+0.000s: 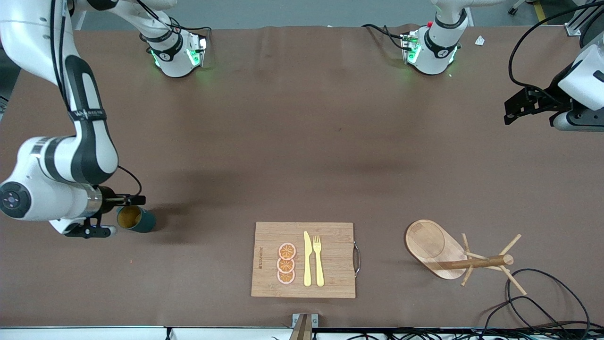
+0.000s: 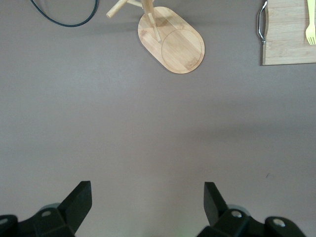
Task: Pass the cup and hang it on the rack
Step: 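Reach the right gripper to the teal mug and grasp it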
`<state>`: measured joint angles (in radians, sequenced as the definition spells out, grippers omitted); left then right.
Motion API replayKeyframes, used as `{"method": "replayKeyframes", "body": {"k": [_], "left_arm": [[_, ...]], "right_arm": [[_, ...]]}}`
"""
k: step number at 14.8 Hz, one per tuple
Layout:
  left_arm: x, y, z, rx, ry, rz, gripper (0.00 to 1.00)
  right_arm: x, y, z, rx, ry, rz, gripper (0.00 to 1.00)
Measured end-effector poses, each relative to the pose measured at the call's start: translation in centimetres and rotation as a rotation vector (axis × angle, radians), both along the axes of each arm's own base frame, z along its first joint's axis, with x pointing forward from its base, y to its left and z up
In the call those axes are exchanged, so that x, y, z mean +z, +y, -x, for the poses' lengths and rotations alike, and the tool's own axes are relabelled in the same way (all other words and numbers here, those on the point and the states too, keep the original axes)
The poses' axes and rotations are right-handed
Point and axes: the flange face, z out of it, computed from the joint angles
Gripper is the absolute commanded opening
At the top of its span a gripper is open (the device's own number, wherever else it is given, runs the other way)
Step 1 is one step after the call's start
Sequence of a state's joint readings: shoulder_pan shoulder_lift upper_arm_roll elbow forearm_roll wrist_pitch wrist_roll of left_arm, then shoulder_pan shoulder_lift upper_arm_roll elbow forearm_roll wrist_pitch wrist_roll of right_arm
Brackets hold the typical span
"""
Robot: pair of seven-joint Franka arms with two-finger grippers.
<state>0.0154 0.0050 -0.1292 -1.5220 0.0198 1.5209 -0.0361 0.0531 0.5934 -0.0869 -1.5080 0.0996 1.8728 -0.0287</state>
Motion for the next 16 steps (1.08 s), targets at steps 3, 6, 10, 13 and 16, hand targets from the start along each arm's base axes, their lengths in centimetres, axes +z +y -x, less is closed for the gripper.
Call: {"method": "replayKeyframes", "body": {"k": [3, 6, 10, 13, 16], "left_arm": [[0.0, 0.0, 0.0, 0.0, 0.0, 0.0, 1.0], [0.0, -0.1, 0.0, -0.001, 0.001, 0.0, 1.0], [-0.3, -0.4, -0.1, -0.007, 0.005, 0.0, 1.0], [-0.3, -0.6, -0.1, -0.011, 0.005, 0.0, 1.0], [-0.2, -0.6, 0.0, -0.011, 0.006, 0.0, 1.0]], "right_arm": [[-2.7, 0.0, -0.5, -0.002, -0.005, 0.003, 0.93], [-3.9, 0.0, -1.0, -0.004, -0.036, 0.008, 0.59], [-4.3, 0.5, -1.2, 0.005, -0.051, 0.009, 0.2], [-4.5, 0.7, -1.2, 0.007, -0.048, 0.009, 0.04], [-4.4, 0.7, -1.4, 0.009, -0.052, 0.012, 0.01]]}}
